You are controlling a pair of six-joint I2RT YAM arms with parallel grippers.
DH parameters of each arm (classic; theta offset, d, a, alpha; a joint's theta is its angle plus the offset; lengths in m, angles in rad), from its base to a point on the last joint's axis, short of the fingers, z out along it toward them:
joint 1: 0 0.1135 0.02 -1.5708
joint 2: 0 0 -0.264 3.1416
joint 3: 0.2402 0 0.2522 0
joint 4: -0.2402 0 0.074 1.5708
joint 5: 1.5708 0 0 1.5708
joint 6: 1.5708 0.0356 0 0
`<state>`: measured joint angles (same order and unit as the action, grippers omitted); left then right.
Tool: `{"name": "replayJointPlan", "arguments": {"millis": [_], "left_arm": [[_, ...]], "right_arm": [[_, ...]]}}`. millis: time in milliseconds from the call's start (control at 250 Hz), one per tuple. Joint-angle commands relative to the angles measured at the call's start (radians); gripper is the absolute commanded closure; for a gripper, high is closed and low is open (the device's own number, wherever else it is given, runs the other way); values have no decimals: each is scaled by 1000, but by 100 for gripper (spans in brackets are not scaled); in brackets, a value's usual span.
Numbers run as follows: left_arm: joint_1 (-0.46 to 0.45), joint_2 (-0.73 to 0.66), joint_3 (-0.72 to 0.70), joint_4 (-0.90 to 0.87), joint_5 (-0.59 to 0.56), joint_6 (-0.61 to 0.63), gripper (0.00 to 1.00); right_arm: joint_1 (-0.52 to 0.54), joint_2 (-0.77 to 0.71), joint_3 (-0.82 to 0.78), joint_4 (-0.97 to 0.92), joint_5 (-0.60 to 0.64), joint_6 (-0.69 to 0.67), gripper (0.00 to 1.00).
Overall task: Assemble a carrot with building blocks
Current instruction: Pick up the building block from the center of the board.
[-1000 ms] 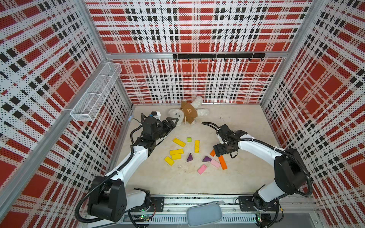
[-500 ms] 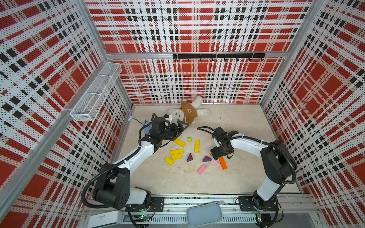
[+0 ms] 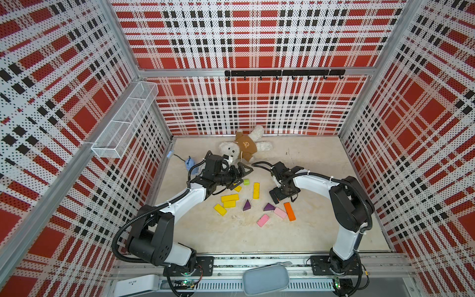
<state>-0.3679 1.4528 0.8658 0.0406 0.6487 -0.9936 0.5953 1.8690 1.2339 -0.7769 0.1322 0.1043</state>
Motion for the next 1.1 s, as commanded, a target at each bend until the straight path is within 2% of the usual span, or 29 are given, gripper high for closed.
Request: {"name": "replayJointPlan", "arguments": {"millis": [0,200,304,408,644,812,1097], "left_arm": [[-5,-22,-22,96,37,-57,0],[-6,-5,-35,157,63,-95,0],[-6,-1,-37,168,71,-102,0],[-6,-1,-37,171,71,-104,0],[-6,12,-35,180,81,-115,1],[-6,12,-38,184,80,-118,1],[-6,14,-37,191,88,-123,1]], "right_arm": [[-2,39,48,-12,89,-44,0],[-42,57,79,3,57,-31,0],[-59,65,80,7,-26,6,0],[-59,73,66,16,-52,34,0],[-59,74,27,39,-58,112,0],[-59,88,24,40,-33,134,9],[-59,23,-17,60,7,152,14]]}}
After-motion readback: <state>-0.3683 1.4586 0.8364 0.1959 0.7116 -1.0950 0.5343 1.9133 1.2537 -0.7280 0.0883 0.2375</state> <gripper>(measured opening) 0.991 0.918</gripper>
